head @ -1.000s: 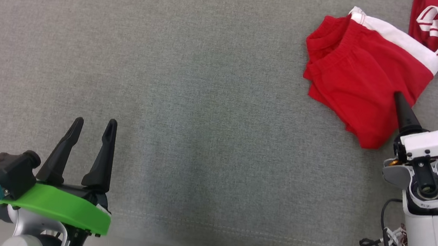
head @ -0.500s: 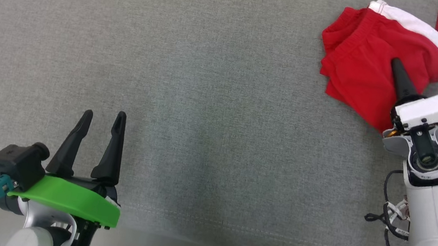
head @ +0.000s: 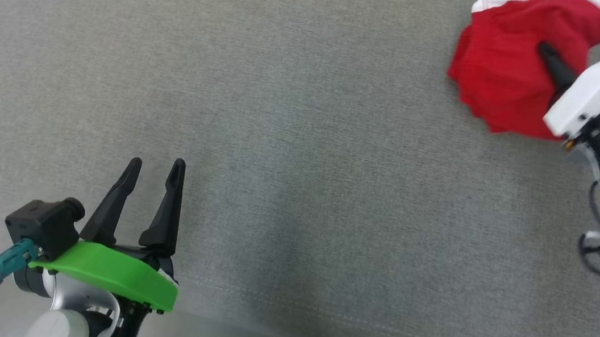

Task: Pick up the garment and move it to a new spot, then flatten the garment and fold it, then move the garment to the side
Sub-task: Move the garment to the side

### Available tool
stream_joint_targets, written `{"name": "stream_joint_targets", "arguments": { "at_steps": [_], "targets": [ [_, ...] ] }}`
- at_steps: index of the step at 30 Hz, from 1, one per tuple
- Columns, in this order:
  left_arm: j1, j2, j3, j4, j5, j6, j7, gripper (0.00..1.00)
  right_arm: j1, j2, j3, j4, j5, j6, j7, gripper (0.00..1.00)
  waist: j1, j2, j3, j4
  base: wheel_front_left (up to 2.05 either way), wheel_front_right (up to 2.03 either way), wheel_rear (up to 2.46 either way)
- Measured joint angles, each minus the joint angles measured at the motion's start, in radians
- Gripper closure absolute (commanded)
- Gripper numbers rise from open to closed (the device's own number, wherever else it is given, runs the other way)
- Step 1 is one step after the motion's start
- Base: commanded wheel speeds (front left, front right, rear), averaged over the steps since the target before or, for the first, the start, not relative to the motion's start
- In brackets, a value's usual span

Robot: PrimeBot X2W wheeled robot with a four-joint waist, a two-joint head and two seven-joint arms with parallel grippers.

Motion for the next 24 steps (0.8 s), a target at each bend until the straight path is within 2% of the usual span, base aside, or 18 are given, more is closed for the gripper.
{"name": "stream_joint_targets", "arguments": {
  "at_steps": [6, 14, 24],
  "targets": [
    [0.002, -0.002, -0.004, 0.003, -0.023, -0.002, -0.007, 0.0, -0.089, -0.098, -0.013, 0.015, -0.025, -0.02, 0.13, 1.0, 0.0, 0.0, 0.0, 0.032, 0.0, 0.0, 0.0],
    [0.022, 0.005, 0.018, -0.003, -0.023, -0.002, -0.011, 0.0, -0.154, -0.156, -0.058, 0.03, -0.023, -0.045, 0.241, 1.0, 0.0, 0.0, 0.032, 0.038, 0.0, 0.0, 0.0],
    [0.025, 0.031, 0.03, -0.035, -0.022, -0.002, -0.015, 0.0, -0.202, -0.211, -0.098, 0.035, -0.025, -0.056, 0.3, 1.0, 0.0, 0.0, 0.071, -0.001, 0.0, 0.0, 0.0]
  ]
}}
